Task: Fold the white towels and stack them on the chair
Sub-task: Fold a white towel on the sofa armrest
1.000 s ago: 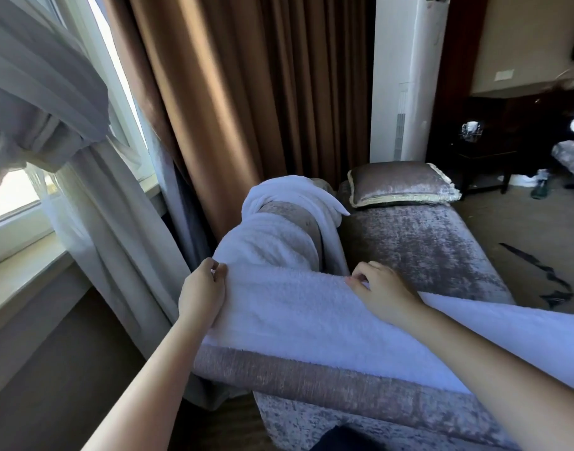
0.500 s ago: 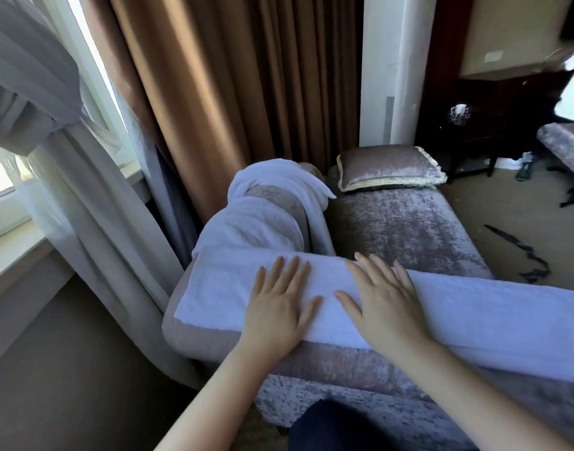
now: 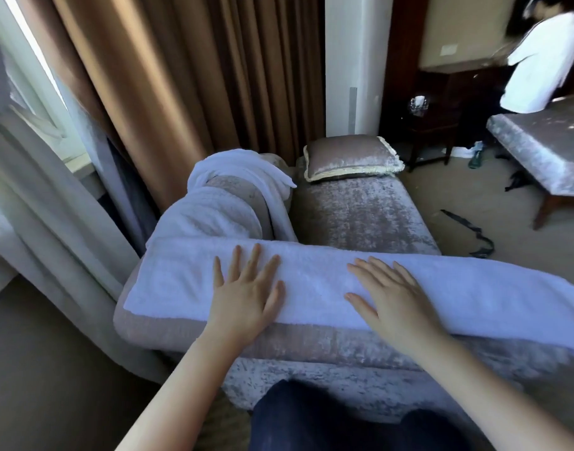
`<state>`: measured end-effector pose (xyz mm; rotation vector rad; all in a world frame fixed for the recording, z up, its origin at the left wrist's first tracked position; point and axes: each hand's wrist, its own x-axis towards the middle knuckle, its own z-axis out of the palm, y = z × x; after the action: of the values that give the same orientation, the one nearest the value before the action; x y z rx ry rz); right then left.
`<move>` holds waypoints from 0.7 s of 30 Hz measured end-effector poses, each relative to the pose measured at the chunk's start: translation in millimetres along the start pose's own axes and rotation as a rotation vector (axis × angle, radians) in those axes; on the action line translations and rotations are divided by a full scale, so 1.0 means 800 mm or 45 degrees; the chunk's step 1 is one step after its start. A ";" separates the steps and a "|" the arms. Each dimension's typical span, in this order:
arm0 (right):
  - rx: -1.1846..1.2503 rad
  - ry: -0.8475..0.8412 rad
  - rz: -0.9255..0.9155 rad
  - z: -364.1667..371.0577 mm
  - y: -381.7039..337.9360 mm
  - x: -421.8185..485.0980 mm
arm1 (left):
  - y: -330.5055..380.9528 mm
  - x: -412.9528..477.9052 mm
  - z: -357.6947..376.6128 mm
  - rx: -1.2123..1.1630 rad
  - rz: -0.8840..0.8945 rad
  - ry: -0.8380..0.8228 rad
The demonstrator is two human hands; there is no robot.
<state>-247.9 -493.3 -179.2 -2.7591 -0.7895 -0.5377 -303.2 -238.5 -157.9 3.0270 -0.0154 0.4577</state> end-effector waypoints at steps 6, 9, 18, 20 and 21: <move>-0.002 -0.066 0.230 -0.021 0.107 -0.045 | 0.115 0.043 0.014 -0.092 0.338 -0.025; -0.023 -0.038 0.224 -0.023 0.114 -0.064 | 0.165 0.062 0.031 -0.070 0.462 -0.073; 0.500 -0.175 0.744 -0.057 0.261 -0.101 | 0.267 0.097 0.053 -0.044 0.588 -0.245; 0.558 -0.281 0.763 -0.063 0.282 -0.103 | 0.288 0.104 0.054 -0.040 0.629 -0.250; 0.526 -0.331 0.744 -0.066 0.291 -0.100 | 0.298 0.108 0.055 -0.037 0.643 -0.251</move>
<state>-199.1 -739.9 -189.4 -2.5076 -0.0862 0.0923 -212.6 -479.8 -155.8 3.0016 -0.8006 0.1797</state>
